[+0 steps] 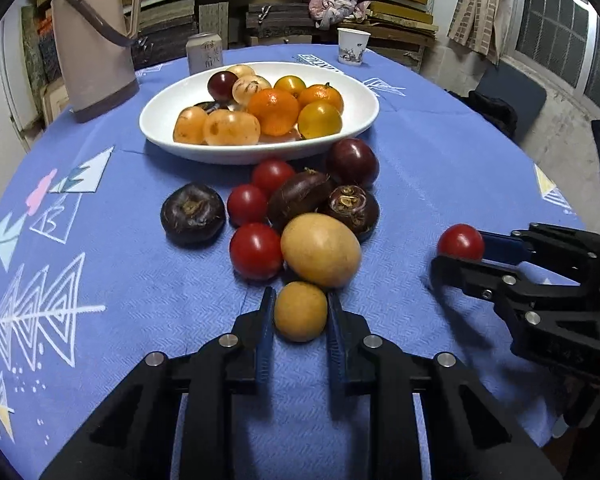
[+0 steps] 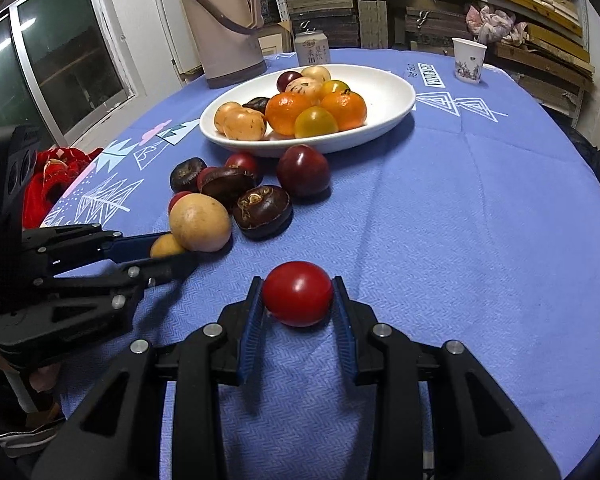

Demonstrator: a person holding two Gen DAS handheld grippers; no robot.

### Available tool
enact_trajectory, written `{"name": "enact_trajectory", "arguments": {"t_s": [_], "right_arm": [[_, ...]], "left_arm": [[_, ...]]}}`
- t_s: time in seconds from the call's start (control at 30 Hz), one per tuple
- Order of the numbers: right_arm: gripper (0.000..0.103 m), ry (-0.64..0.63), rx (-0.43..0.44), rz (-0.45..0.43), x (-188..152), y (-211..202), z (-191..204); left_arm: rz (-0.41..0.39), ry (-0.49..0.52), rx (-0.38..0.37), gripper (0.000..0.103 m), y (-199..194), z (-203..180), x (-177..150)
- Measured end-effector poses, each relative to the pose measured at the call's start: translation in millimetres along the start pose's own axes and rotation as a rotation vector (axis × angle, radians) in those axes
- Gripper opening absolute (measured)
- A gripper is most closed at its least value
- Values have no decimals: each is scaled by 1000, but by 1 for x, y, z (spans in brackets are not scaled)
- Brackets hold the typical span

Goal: Organize fruits
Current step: 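Grasp a red cherry tomato with the right gripper while the left gripper grasps a small yellow-brown fruit, then carry the tomato and small fruit onto the white plate and open both grippers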

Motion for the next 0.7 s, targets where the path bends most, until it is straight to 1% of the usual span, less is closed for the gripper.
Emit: {"name": "enact_trajectory", "arguments": {"t_s": [0.13, 0.23, 0.37, 0.5, 0.7], "right_arm": [[33, 8, -6, -8, -1, -3, -1], [33, 9, -12, -9, -2, -5, 0], [33, 7, -20, -14, -3, -11, 1], [33, 0, -26, -38, 0, -22, 4], [33, -18, -7, -107, 14, -47, 12]], "left_arm": [[11, -14, -9, 25, -4, 4, -2], [11, -30, -2, 25, -11, 12, -3], [-18, -36, 0, 25, -27, 21, -2], [-53, -43, 8, 25, -43, 30, 1], [-93, -25, 28, 25, -58, 32, 12]]}}
Point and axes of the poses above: each gripper's, at about its wrist camera, not at the fingertips, and y roughly the way its jaws point, z to its left, x to its top, the point moved 1 cm from there along y, roughly the way its jaws point, and after that the axes turned 6 degrees about -y, right-handed, at the moved point
